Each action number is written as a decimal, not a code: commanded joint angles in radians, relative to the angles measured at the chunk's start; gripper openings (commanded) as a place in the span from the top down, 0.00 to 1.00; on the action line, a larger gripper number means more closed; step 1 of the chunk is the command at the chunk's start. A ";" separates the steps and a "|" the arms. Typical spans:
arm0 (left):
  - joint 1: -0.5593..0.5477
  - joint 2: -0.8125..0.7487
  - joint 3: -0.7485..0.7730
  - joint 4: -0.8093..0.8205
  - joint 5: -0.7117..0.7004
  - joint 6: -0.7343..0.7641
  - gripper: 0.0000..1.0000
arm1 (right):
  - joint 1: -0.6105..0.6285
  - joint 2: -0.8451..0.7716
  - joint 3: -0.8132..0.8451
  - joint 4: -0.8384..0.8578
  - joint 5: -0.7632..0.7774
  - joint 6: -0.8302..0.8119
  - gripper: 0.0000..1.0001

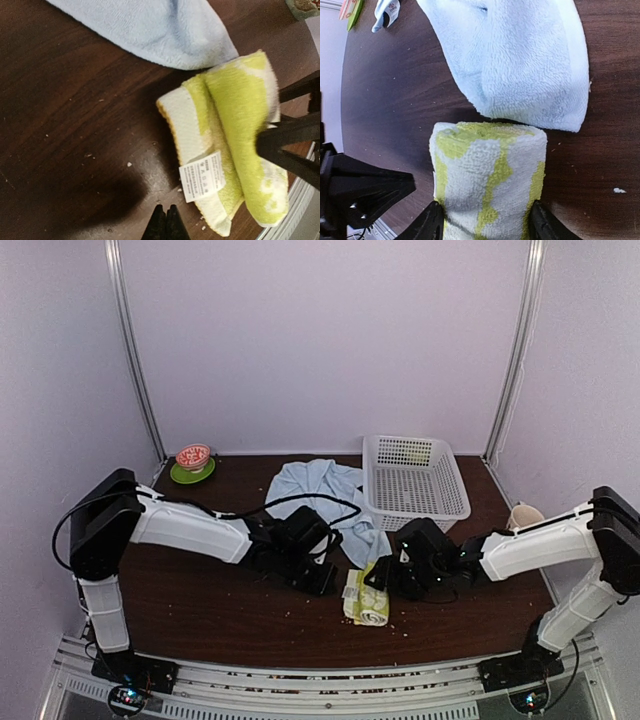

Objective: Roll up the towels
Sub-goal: Adjust the towel at the center of the board.

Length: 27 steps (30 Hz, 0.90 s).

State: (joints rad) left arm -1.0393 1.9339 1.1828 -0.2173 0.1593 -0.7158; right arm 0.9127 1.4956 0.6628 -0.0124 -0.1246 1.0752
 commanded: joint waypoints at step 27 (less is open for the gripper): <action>0.051 -0.233 -0.120 0.136 -0.029 0.001 0.86 | 0.053 -0.088 0.085 -0.202 0.091 -0.109 0.19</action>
State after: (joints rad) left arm -1.0042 1.7401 1.0832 -0.0803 0.1864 -0.7326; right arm 0.9699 1.4895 0.7948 -0.1730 -0.0727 1.0012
